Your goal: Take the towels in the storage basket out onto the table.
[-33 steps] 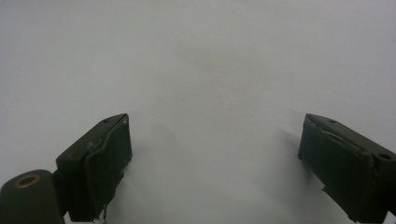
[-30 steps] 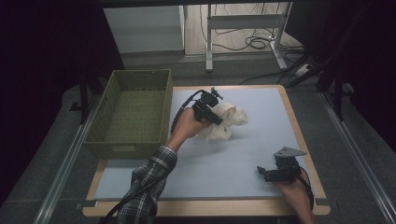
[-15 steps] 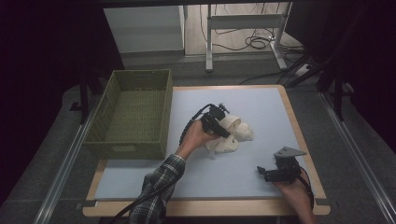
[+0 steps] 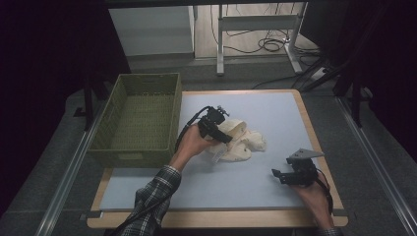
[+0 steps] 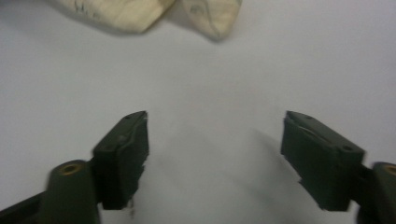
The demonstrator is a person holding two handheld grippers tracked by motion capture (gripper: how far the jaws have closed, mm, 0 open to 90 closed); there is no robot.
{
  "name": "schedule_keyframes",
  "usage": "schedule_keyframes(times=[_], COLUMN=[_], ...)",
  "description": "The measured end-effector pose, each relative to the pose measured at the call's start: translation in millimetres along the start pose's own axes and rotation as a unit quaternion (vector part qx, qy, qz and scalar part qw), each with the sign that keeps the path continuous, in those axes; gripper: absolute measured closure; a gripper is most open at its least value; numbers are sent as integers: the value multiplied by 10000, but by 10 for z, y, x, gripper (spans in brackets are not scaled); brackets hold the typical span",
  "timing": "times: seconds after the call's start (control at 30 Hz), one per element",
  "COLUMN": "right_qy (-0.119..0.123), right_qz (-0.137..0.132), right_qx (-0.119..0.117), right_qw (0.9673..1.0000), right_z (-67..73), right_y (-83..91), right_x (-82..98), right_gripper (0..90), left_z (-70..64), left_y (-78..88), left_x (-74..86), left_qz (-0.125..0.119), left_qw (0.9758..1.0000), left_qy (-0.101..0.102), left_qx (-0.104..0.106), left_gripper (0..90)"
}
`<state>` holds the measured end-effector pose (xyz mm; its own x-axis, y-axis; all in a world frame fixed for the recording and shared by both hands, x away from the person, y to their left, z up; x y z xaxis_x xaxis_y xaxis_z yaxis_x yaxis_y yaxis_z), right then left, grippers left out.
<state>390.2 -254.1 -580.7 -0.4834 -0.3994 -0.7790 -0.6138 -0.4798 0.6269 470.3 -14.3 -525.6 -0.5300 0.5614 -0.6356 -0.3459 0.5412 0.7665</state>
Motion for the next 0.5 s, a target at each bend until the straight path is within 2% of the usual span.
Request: schedule_keyframes(times=[0.07, 0.13, 0.17, 0.2, 0.27, 0.37, 0.43, 0.47, 0.5], right_qy=[-33, -75, -79, -79, 5, 122, 135, 118, 114], right_qz=[-45, -84, -86, -86, -46, 77, 106, 96, 127], right_qx=[-114, -262, -281, -281, -302, -256, -294, -336, -398], right_qw=[9999, 9996, 9995, 9995, 9995, 9996, 9994, 9993, 9991], right_z=[-26, -37, -41, -41, -54, -71, -67, -61, -46], right_y=[-52, -138, -190, -190, -348, -560, -651, -698, -718], right_x=[-104, -215, -269, -269, -391, -515, -569, -605, -621], right_gripper=[319, 343, 350, 350, 362, 412, 514, 677, 748], left_z=[40, 80, 125, 125, 157, 203, 224, 236, 244], left_y=[82, 135, 176, 176, 210, 260, 280, 289, 299], left_x=[23, 45, 65, 65, 86, 123, 155, 165, 172], left_qz=[-65, -69, -74, -74, -96, -160, -165, -180, -191], left_qw=[9999, 9998, 9996, 9996, 9994, 9990, 9989, 9987, 9987], left_qy=[109, 127, 164, 164, 193, 260, 274, 271, 261], left_qx=[-69, -131, -227, -227, -270, -332, -350, -388, -400], left_gripper=[347, 386, 401, 444, 466, 602, 678, 739, 771])
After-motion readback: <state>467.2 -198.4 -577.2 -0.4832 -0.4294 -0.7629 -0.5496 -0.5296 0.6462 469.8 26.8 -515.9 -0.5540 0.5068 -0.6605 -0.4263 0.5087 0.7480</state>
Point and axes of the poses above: each handheld gripper's, and its own axes: y roughly backward along the jaws, x roughly out of its underside, z roughly to its left, the point moved 9 cm from there along -y, roughly forward along the jaws, and after that the axes turned 5 degrees about -z, right-handed, at the moved point
